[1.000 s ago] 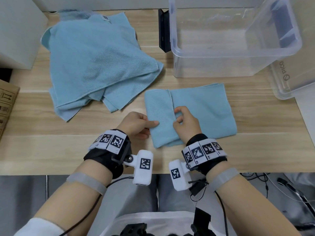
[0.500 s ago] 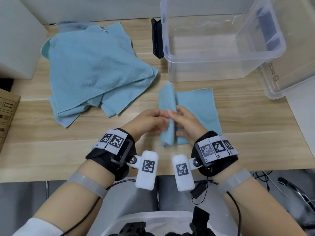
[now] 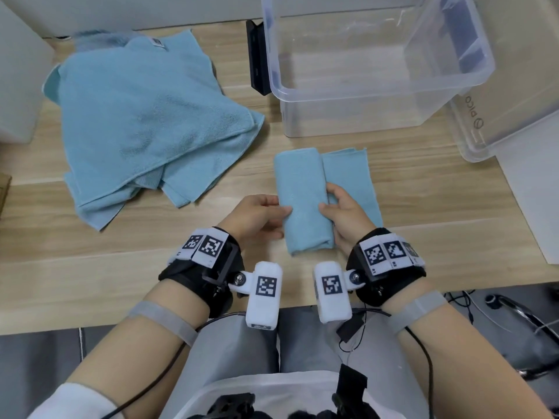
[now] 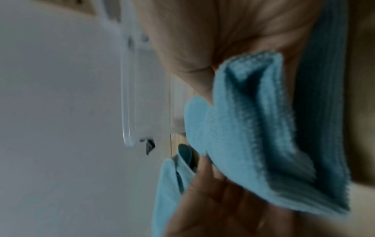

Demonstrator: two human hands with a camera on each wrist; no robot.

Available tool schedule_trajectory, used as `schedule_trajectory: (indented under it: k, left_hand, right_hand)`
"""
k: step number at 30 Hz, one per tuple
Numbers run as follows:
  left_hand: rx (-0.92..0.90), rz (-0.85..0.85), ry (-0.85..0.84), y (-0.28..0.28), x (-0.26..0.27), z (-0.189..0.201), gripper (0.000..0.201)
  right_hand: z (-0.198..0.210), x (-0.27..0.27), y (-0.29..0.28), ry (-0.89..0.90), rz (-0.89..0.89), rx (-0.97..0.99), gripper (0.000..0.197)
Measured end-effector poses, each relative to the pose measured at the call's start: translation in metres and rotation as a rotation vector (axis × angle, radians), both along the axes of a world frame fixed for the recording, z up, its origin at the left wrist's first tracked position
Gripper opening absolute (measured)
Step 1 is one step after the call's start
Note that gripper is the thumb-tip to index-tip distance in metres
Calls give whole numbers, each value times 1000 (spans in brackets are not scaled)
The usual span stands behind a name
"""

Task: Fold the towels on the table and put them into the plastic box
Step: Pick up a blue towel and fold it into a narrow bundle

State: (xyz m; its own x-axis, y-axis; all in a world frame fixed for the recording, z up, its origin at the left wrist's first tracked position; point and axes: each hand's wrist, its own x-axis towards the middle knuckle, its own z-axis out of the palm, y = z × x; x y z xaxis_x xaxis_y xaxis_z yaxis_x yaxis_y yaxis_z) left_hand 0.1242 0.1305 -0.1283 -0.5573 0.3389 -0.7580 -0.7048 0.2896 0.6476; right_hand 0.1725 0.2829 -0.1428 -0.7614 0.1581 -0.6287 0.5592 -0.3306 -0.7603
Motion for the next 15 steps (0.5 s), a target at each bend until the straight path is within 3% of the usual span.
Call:
schedule_trajectory:
  k: [3,5,10,13,15]
  left_hand:
    - [97,35,-82,2,1,-1,21]
    - [130,42,-101,2,2,-3,25]
    - [26,33,16,2,3,-6,24]
    - [-87,30,125,2,0,-7,21]
    - [-189,18,253,2,-3,-4,25]
  right_hand:
    - [-2,1,0,-20,-76,-189,38]
    - [-5,2,1,-40,-62,-163,38]
    - [-3,3,5,-45,179,234,48]
    - [2,2,15,6,156,491,52]
    - [11,2,17,80,169,490,41]
